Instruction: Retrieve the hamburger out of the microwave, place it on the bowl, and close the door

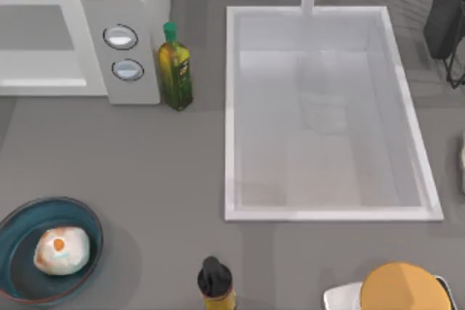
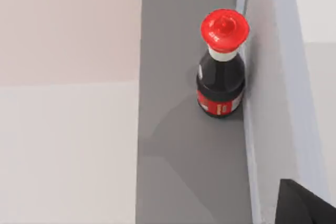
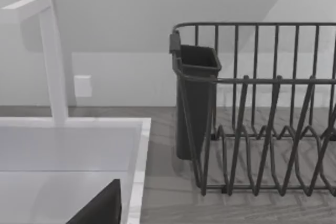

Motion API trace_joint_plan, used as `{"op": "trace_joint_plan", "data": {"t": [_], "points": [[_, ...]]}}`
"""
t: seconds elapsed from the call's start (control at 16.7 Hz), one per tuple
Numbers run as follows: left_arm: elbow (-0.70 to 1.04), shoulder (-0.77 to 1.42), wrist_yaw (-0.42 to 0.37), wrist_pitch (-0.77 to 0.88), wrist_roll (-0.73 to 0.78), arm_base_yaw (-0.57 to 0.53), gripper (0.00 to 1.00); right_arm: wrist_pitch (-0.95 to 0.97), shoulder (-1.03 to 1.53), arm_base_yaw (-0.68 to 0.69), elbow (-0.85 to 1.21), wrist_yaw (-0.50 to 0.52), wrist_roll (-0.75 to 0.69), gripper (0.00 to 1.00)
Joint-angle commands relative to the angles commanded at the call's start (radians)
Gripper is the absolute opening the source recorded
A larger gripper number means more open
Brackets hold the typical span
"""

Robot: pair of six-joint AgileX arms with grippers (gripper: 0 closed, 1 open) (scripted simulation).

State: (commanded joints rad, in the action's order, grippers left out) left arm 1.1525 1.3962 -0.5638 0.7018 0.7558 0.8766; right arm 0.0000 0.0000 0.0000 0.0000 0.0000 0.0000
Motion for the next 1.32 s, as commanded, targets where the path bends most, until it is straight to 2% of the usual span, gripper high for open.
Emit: {"op": "trace_joint_plan", "data": {"t": [0.24,0.48,0.9,1.32], "points": [[0.176,0.269,-0.078,0.048,0.122,0.126,0.00,0.000,0.000,0.000,0.000,0.000,0.000,1.00],[0.246,0.368,-0.109,0.065,0.171,0.176,0.00,0.000,0.000,0.000,0.000,0.000,0.000,1.00],[0.211,0.380,-0.107,0.024,0.171,0.172,0.00,0.000,0.000,0.000,0.000,0.000,0.000,1.00],[0.013,0.472,-0.111,-0.281,0.175,0.177,0.00,0.000,0.000,0.000,0.000,0.000,0.000,1.00]]}}
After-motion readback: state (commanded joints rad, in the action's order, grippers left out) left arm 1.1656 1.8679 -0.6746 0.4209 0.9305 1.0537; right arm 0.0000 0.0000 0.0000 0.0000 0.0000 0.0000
